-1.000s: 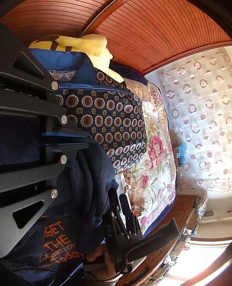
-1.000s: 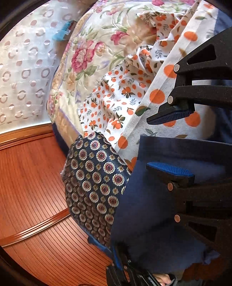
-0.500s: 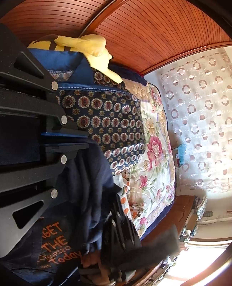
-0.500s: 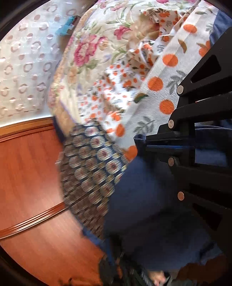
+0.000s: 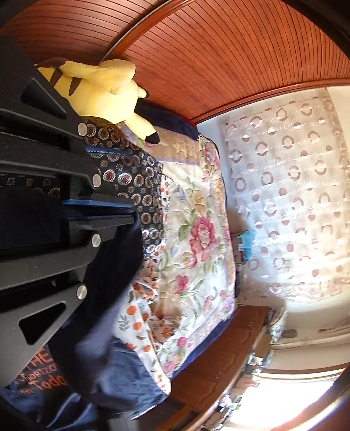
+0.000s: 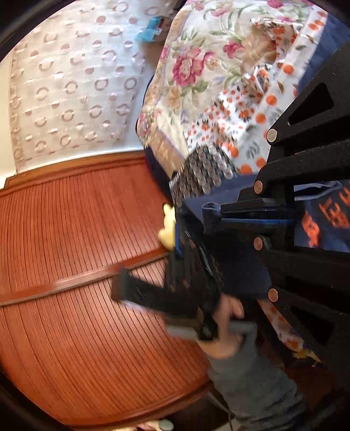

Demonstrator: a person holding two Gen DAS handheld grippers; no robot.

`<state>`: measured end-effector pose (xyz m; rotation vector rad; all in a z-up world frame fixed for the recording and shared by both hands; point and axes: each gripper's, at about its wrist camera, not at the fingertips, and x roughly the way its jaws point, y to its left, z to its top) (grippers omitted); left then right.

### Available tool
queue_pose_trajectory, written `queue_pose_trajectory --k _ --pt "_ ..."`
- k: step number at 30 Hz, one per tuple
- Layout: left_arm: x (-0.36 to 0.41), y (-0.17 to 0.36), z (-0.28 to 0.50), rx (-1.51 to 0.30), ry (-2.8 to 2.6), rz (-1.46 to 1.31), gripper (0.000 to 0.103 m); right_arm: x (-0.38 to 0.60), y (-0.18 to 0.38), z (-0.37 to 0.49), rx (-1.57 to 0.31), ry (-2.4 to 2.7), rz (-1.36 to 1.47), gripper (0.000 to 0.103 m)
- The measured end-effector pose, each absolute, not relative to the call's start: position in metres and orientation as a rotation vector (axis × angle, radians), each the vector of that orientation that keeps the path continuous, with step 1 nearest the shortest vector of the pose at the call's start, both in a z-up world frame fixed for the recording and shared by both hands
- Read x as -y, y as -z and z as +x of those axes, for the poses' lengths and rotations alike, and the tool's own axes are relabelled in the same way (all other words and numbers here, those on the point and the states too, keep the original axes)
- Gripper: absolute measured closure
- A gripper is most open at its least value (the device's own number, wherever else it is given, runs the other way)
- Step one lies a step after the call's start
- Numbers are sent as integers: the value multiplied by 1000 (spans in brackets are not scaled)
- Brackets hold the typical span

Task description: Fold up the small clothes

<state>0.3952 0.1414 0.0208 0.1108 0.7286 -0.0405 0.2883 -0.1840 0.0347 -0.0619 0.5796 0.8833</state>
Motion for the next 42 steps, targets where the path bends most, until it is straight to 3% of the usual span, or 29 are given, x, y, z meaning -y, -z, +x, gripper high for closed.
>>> queue_pose_trajectory --k 7,8,9,11,17,20,22,24,38,41,42 --pt "-158 -24 367 -732 65 109 95 165 7 270 -658 -928 -90 100" --pt "-160 -25 362 -730 60 118 88 162 12 268 -668 -931 -90 100" --pt "-165 -26 354 -723 58 126 71 160 17 270 -685 -937 -87 100" --pt "-176 -28 343 -715 62 121 54 155 23 272 -697 -936 -83 100" --pt "-196 -32 326 -701 11 111 53 142 36 272 -774 -1001 -64 99" --pt "-196 -31 322 -697 20 89 53 153 31 275 -755 -953 -58 84" --pt "-191 -31 321 -692 31 89 53 167 28 280 -734 -906 -39 56" --pt "-184 -30 320 -683 46 95 53 183 25 287 -722 -845 -29 50" --pt "-143 -4 338 -741 116 114 53 220 81 397 -928 -567 216 50" --pt "-142 3 343 -759 111 119 53 218 90 413 -962 -560 249 71" --pt "-142 5 344 -762 108 122 53 219 90 417 -961 -564 257 89"
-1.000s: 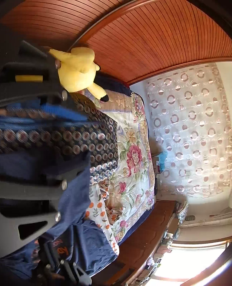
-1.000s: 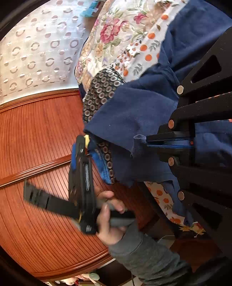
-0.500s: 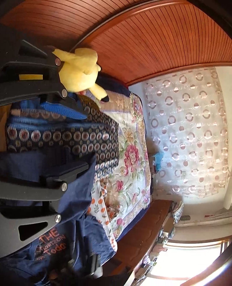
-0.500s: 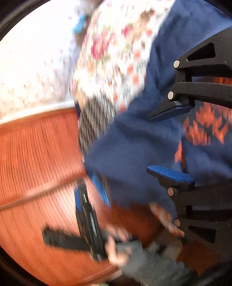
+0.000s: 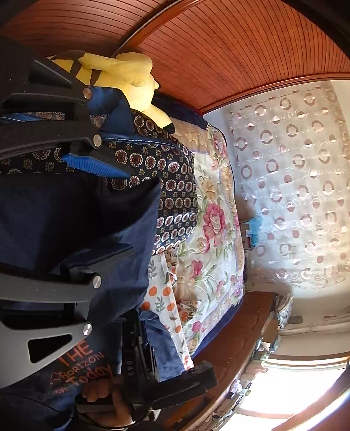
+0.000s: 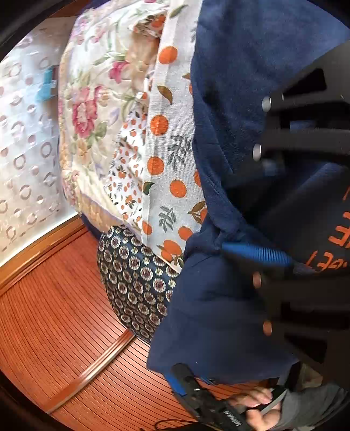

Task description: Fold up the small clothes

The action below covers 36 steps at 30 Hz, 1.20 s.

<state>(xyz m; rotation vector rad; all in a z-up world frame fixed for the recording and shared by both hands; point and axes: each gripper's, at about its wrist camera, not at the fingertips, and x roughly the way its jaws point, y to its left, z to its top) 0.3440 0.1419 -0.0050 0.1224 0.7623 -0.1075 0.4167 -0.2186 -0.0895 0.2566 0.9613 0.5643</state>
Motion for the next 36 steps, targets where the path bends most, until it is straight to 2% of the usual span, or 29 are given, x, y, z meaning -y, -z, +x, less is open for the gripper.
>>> queue_pose_trajectory --k 1,3,6,9,11,13,15,17,19,21,24,28,36 --pt "-142 6 345 -766 102 125 53 224 88 421 -952 -563 256 95" --pt "-144 8 346 -771 97 122 53 228 79 425 -875 -539 245 96" --pt "-146 7 347 -767 93 121 53 245 62 422 -788 -459 242 96" --pt "-148 6 349 -764 89 121 53 245 60 426 -802 -450 209 96" --pt "-150 5 349 -761 89 109 53 239 60 424 -806 -456 160 89" --pt "-152 1 345 -748 96 93 53 239 51 407 -786 -456 114 74" --pt "-154 -4 338 -734 107 82 53 242 42 381 -754 -486 97 67" --pt "-154 -9 330 -724 123 82 52 244 32 356 -724 -514 81 67" --pt "-151 -14 322 -718 143 89 47 242 27 333 -690 -550 50 63" --pt "-148 -18 315 -710 155 112 26 235 26 311 -689 -569 12 59" --pt "-141 -31 302 -671 148 154 24 224 24 272 -675 -569 -45 53" --pt "-140 -47 288 -656 160 125 23 206 26 231 -682 -613 -80 37" --pt "-152 -38 257 -688 146 118 23 157 39 161 -747 -779 -127 33"
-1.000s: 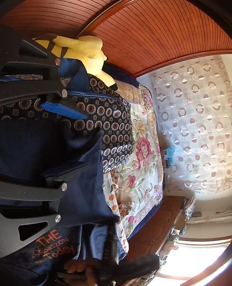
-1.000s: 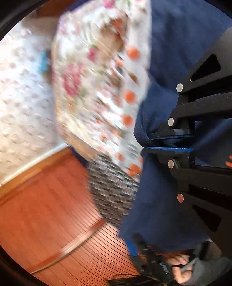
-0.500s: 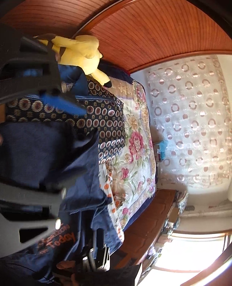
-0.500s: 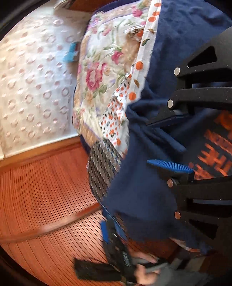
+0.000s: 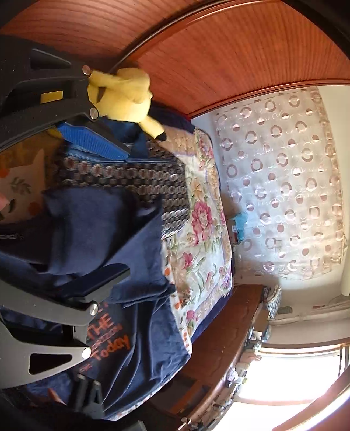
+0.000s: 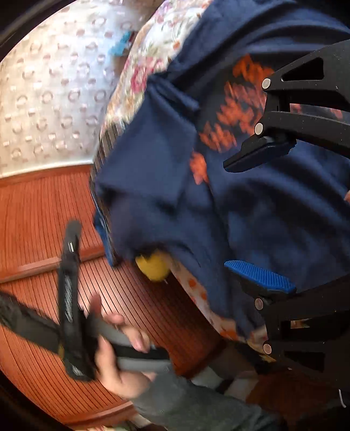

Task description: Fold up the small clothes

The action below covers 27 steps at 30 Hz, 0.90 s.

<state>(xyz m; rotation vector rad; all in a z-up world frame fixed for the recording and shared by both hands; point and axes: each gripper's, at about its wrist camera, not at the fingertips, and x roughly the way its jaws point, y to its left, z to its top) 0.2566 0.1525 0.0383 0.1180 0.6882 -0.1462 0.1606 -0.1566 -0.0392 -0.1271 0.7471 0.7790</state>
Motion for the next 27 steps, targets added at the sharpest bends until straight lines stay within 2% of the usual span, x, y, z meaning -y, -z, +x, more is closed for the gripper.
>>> queue_pose_trajectory --k 11,21,27 --pt "-195 -4 228 -755 107 45 23 84 75 143 -840 -862 -204 33" --pt "-215 1 223 -743 117 6 23 48 91 131 -824 -902 -345 34" --pt "-214 -2 228 -745 116 18 23 34 104 128 -789 -873 -423 42"
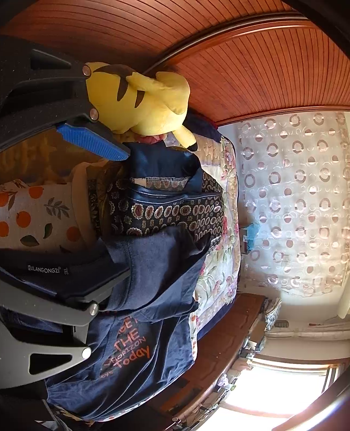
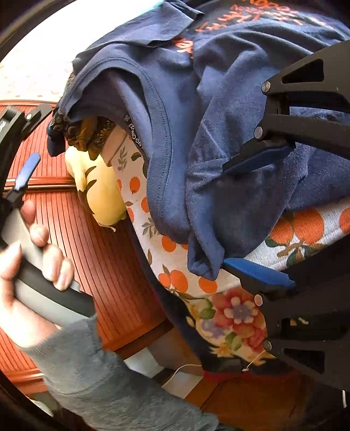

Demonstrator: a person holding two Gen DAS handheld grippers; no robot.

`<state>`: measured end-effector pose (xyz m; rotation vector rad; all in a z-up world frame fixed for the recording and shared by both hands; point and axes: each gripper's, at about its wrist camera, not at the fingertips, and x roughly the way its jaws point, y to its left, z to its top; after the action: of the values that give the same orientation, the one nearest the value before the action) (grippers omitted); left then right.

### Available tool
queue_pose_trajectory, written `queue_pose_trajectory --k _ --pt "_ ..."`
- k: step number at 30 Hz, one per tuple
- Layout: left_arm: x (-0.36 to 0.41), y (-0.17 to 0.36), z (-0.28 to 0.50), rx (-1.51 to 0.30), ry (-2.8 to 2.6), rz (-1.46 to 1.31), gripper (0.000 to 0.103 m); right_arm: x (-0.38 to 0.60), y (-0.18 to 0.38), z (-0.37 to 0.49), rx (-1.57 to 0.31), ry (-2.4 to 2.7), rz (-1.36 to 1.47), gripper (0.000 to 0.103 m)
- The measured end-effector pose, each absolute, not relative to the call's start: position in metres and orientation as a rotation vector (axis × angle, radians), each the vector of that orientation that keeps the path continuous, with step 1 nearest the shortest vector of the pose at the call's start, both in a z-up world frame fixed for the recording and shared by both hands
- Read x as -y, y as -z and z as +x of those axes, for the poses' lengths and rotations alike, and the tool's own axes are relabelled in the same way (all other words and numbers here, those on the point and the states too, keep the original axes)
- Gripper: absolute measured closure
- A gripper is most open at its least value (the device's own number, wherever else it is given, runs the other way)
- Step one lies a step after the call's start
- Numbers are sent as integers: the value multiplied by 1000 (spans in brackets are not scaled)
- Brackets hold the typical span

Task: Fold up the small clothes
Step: 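Pinch the navy shirt sleeve with the right gripper and lift it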

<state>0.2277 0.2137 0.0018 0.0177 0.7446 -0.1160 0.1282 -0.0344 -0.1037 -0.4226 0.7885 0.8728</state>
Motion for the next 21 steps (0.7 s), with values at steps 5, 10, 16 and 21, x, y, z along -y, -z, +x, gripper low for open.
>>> queue_pose_trajectory --k 5,10,16,21 --pt "-208 -4 242 -754 131 12 23 38 105 129 -753 -836 -442 93" --pt "-188 -15 275 -756 206 3 23 66 87 142 -774 -855 -295 94" --pt "-155 -21 324 -784 298 15 23 104 69 146 -753 -843 -200 94" --pt "-147 3 365 -898 262 18 23 136 61 148 -728 -806 -133 94"
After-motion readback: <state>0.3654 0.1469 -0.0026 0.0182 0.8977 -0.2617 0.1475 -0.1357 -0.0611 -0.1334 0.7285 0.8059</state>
